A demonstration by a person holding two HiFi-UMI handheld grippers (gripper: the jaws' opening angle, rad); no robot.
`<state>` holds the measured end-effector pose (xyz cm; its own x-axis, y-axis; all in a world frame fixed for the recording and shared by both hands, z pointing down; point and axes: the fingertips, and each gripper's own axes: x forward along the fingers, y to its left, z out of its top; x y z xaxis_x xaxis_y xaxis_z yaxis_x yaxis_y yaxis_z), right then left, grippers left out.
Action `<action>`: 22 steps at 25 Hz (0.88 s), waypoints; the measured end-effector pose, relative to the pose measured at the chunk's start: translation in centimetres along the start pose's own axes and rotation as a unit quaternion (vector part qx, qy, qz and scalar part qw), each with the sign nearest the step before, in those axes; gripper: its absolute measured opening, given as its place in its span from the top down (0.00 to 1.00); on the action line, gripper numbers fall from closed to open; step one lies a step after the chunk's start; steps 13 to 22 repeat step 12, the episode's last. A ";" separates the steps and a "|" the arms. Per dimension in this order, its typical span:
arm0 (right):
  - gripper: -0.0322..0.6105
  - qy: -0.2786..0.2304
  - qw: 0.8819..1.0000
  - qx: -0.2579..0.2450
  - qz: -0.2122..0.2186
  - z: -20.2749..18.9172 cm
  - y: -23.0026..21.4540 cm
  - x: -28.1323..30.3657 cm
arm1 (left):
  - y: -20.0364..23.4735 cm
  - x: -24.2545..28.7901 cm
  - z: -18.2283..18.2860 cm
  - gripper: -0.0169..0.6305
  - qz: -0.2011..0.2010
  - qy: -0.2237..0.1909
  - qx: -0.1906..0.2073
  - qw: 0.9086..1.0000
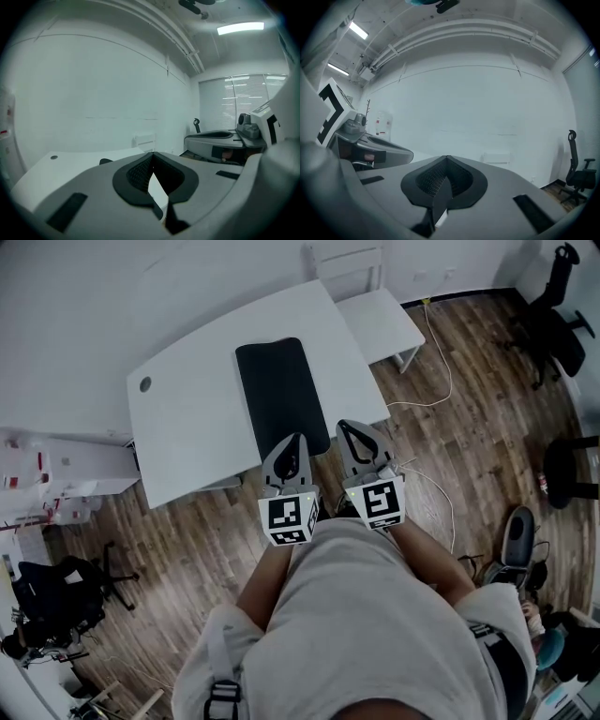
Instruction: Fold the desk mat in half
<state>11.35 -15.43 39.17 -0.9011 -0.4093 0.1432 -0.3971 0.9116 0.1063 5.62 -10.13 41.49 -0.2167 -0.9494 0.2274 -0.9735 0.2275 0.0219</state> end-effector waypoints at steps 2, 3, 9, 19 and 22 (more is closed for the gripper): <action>0.89 -0.002 1.000 -0.005 -0.001 0.3 0.0 -0.2 | -0.3 -0.2 -0.1 0.95 -0.003 0.001 0.000 1.000; 0.89 -0.003 1.000 -0.008 -0.001 0.4 0.0 -0.3 | -0.4 -0.2 -0.1 0.95 -0.004 0.001 0.000 1.000; 0.89 -0.005 1.000 -0.009 -0.007 0.7 -0.2 -0.7 | -1.2 -0.5 0.2 0.95 -0.011 -0.005 0.001 1.000; 0.89 -0.005 1.000 -0.009 -0.006 0.6 -0.1 -0.9 | -1.4 -0.7 -0.1 0.95 -0.014 -0.002 -0.004 1.000; 0.89 -0.005 1.000 -0.009 -0.006 0.6 -0.1 -0.9 | -1.4 -0.7 -0.1 0.95 -0.014 -0.002 -0.004 1.000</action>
